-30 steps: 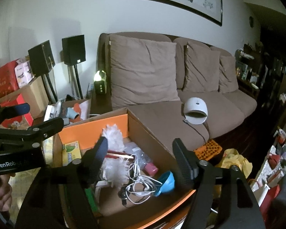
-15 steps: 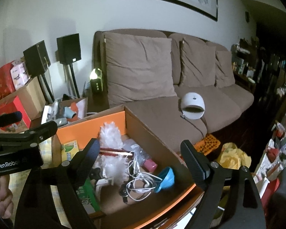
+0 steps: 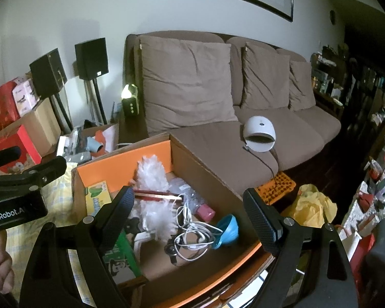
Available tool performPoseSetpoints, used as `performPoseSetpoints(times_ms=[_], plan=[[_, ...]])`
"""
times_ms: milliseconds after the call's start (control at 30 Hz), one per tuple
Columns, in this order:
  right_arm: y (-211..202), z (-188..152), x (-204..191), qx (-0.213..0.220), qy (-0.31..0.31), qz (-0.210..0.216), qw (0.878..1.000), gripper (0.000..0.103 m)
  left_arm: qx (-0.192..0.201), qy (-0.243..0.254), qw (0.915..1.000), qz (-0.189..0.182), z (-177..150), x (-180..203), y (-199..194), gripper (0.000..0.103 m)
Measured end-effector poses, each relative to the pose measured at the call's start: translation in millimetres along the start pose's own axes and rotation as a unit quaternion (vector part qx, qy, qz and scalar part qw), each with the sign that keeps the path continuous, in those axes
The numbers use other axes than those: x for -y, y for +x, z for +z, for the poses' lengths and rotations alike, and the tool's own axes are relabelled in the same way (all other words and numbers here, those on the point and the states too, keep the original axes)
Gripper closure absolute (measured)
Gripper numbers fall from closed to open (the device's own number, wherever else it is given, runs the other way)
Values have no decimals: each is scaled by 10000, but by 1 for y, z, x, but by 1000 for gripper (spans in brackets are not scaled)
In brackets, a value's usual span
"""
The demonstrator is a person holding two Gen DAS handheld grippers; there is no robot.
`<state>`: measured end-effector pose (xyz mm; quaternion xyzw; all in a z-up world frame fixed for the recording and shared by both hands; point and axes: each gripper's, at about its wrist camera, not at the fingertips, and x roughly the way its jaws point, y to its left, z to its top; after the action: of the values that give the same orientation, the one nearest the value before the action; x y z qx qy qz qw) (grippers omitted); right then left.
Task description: Organize objects
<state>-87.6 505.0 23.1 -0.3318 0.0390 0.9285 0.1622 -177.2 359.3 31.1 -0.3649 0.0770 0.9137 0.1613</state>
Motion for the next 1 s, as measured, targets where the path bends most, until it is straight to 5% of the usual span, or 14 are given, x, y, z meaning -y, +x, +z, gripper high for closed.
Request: performPoseSetpoints(times_ms=[1000], plan=[[-10, -7, -39, -117, -342, 135, 9993, 15, 64, -177, 9998, -24, -8, -39, -25, 1]])
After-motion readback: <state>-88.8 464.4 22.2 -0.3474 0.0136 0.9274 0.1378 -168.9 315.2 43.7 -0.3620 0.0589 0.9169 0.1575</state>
